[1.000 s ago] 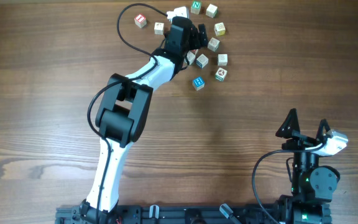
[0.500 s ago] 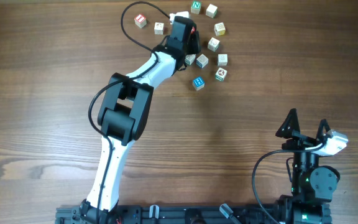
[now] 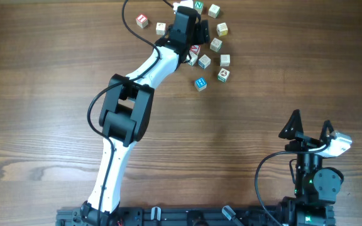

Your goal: Form a circle

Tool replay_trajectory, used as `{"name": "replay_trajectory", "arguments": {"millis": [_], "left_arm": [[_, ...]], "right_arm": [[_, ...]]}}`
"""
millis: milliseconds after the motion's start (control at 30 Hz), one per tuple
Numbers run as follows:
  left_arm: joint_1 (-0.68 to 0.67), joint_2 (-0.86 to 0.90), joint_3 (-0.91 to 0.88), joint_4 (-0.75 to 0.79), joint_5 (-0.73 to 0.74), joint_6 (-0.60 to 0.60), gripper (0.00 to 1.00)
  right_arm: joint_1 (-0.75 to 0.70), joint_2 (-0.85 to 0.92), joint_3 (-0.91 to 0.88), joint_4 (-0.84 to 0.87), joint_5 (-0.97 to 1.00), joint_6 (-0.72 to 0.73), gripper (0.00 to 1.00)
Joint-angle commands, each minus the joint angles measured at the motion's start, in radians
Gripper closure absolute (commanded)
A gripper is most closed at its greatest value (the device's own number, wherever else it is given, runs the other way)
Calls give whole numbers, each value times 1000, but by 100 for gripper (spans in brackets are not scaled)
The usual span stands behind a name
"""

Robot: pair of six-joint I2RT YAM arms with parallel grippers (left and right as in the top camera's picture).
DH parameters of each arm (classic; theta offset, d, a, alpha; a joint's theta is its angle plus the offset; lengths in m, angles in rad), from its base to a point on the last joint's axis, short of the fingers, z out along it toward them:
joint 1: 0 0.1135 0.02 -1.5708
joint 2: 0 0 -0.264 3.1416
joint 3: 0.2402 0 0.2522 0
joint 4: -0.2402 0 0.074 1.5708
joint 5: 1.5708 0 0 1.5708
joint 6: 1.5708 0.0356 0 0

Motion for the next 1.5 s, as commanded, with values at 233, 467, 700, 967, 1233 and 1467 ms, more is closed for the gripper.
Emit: {"name": "replay_trajectory", "arguments": {"millis": [233, 467, 700, 967, 1233, 1467], "left_arm": [[-2, 80, 18, 66, -99, -138, 0], [-6, 122, 18, 72, -115, -183, 14], [-5, 121, 18, 14, -185, -105, 53], [-5, 30, 18, -122, -286, 112, 50], [-13, -10, 18, -198, -285, 123, 0], [-16, -54, 18, -172, -241, -34, 0]], "right_arm": [[-3, -7, -1, 5, -9, -17, 0], [-3, -7, -1, 5, -9, -16, 0], [-3, -7, -1, 5, -9, -16, 0], [-3, -7, -1, 5, -9, -17, 0], [-3, -7, -1, 5, -9, -16, 0], [-3, -7, -1, 5, -9, -17, 0]]}}
